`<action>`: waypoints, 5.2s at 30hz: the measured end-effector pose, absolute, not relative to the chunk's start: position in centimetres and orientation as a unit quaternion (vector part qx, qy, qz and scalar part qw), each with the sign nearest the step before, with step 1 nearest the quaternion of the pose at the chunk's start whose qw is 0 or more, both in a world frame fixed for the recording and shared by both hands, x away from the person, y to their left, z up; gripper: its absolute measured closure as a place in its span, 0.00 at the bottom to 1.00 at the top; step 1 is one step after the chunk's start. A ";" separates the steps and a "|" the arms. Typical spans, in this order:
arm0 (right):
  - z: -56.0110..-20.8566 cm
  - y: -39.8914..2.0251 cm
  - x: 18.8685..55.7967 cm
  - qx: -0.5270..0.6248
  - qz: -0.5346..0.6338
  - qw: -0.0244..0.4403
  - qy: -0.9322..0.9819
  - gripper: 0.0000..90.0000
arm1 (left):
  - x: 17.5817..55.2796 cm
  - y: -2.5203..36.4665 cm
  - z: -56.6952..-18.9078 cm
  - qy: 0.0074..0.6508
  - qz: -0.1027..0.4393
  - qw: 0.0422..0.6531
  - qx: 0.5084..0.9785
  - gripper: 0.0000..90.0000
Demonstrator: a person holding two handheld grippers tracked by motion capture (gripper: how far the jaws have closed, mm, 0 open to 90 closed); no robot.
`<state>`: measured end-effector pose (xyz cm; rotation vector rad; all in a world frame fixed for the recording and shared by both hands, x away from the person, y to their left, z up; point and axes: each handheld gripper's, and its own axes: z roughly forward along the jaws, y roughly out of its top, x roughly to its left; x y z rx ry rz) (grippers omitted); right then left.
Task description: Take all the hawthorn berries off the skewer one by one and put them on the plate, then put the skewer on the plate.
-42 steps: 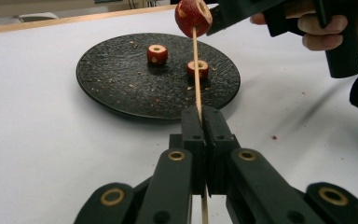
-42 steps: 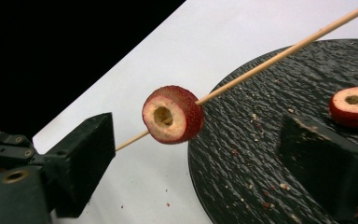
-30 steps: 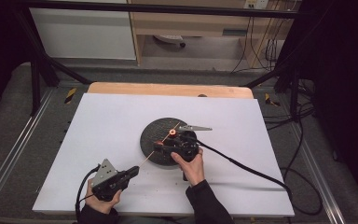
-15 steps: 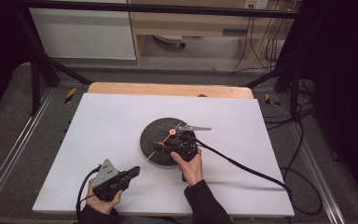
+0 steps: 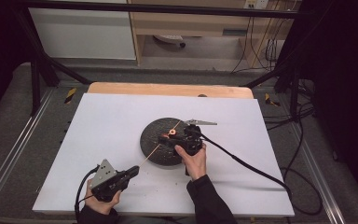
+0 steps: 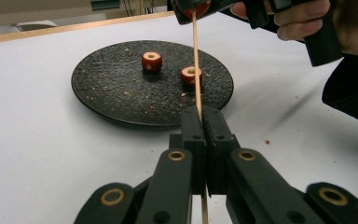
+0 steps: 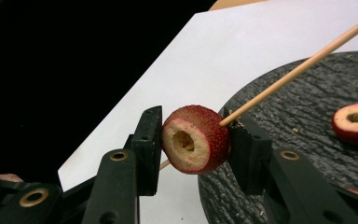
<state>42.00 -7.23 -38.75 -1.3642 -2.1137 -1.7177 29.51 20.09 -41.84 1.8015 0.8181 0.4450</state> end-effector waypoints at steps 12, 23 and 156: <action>-36.9 -8.9 43.7 -0.456 -0.566 0.017 -0.686 0.67 | 29.4 20.3 -41.6 0.340 0.189 0.536 0.749 0.98; -35.6 -10.7 45.9 -0.471 -0.562 -0.019 -0.679 0.67 | 29.3 20.4 -41.6 0.341 0.191 0.537 0.747 0.98; -45.7 -23.8 36.1 -0.393 -0.431 -0.120 -0.804 0.01 | 38.7 14.3 -44.7 0.435 0.213 0.397 0.780 0.98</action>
